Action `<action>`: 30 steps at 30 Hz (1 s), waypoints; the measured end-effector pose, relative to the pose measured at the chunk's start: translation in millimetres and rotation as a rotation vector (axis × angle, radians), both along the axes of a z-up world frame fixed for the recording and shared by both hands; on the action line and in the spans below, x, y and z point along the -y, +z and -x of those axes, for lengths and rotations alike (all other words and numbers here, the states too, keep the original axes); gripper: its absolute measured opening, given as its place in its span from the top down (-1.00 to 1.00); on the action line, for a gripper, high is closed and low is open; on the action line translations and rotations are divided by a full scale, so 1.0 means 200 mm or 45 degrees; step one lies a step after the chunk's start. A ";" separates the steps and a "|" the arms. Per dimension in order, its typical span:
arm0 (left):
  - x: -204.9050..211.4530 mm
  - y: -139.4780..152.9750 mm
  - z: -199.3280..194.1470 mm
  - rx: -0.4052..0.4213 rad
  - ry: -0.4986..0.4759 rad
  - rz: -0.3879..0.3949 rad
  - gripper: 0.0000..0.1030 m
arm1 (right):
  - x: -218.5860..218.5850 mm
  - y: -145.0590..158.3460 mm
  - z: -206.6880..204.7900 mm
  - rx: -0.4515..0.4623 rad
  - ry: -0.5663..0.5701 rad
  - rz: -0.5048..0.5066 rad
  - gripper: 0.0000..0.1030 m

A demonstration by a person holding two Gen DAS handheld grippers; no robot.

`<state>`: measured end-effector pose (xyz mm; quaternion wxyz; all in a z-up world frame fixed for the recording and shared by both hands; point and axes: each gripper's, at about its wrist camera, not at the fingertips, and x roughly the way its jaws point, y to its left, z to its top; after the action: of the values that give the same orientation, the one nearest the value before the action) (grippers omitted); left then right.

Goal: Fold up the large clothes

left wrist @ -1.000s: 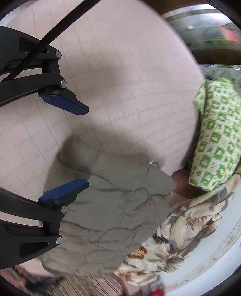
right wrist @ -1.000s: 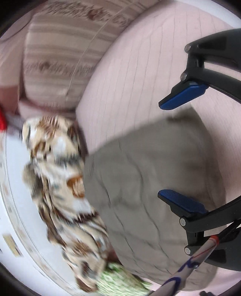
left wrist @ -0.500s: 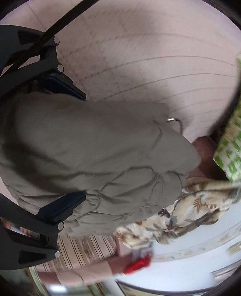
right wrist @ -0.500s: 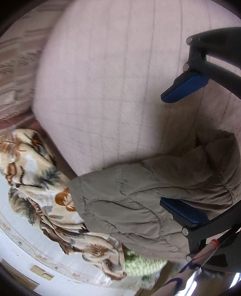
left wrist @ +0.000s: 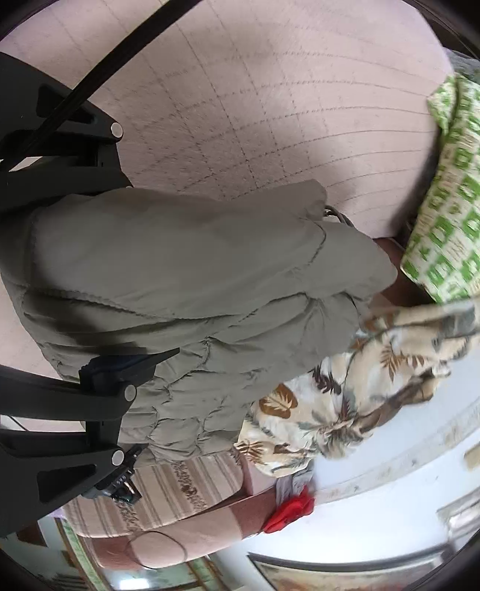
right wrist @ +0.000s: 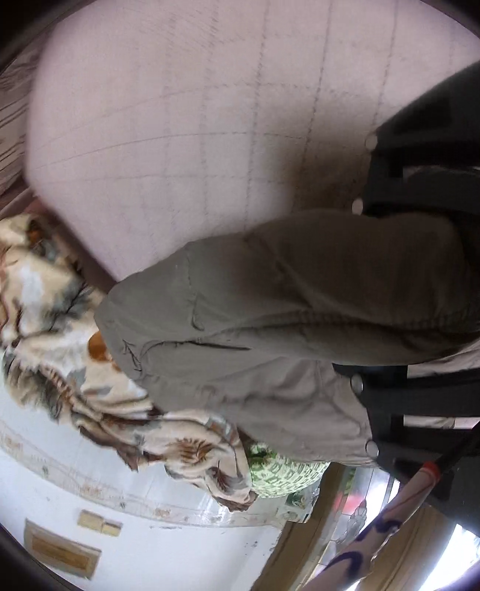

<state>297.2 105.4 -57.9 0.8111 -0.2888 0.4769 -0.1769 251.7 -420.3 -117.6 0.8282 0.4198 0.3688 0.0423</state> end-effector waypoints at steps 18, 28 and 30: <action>-0.15 -0.05 0.09 -0.083 0.236 -0.145 -0.37 | 0.07 0.01 0.23 -0.070 -0.108 0.243 -0.43; 0.11 0.25 0.27 0.331 0.337 -0.795 -0.52 | 0.04 0.30 0.37 0.050 -0.441 0.610 -0.59; 0.18 0.30 0.32 0.434 0.366 -0.893 -0.63 | -0.06 0.34 0.36 0.087 -0.400 0.727 -0.59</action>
<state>232.4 69.1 2.1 0.9441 -0.0251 0.3221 0.0660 180.5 -407.7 -49.0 0.9208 0.2209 0.2685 -0.1770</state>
